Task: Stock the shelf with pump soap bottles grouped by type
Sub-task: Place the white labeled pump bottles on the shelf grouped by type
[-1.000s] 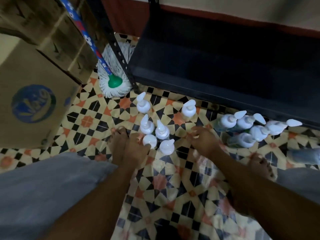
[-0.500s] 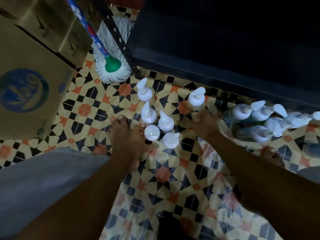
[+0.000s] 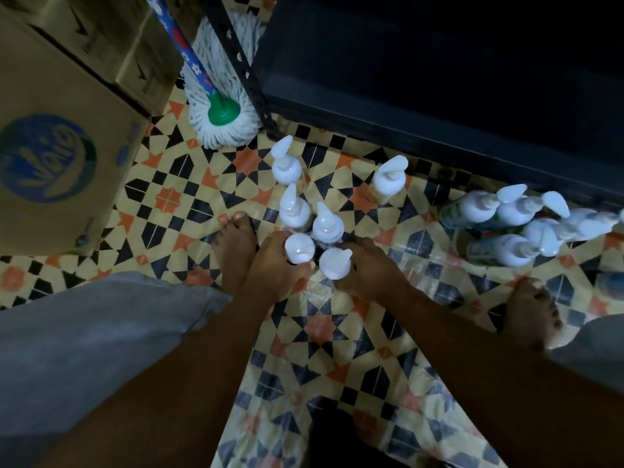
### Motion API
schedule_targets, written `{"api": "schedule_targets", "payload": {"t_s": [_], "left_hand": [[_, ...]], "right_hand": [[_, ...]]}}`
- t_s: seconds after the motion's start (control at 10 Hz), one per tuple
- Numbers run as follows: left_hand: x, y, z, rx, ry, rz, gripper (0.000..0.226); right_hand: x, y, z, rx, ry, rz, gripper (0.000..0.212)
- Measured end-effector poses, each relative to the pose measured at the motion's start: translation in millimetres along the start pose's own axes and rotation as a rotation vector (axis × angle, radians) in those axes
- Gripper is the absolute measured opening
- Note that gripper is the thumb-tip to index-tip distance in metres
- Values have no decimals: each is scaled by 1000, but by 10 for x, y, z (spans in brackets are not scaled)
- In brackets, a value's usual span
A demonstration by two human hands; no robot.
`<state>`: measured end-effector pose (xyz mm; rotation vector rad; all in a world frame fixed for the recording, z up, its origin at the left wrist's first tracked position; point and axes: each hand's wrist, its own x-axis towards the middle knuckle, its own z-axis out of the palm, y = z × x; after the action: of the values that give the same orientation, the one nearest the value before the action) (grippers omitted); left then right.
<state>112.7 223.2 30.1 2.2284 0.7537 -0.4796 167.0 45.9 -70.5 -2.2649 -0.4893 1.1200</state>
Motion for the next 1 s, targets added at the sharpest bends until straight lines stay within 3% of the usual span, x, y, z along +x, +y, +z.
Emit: {"api": "schedule_targets", "payload": {"t_s": [0.1,0.3,0.4,0.5,0.7,0.8,1.0], "left_hand": [[-173,50,-23,-12,9,-81,64],[-352,-57,-10,-107,-37,-56,53],[-637,322,-253,-252,-150,6,41],[-794,697,-450,-326,-156,105,30],[-1106,1551,-900,-638,-53,284,39],[-1353,1994,-1139,-823,-52,375,43],[-1821,2499,-1444,-924,-134,540,50]], "right_hand": [[-171,-44,-17,25,112,-36,73],[-755,-96,-420,242,216,5,56],[-1045,-168,-802,248,241,73,46],[-1375,-351,-1226,314,336,25,40],[-2146,-981,-2047,507,563,-116,28],[-2477,-1316,-2343,664,633,-216,34],[-2974,-1665,-2653,820,635,-377,41]]}}
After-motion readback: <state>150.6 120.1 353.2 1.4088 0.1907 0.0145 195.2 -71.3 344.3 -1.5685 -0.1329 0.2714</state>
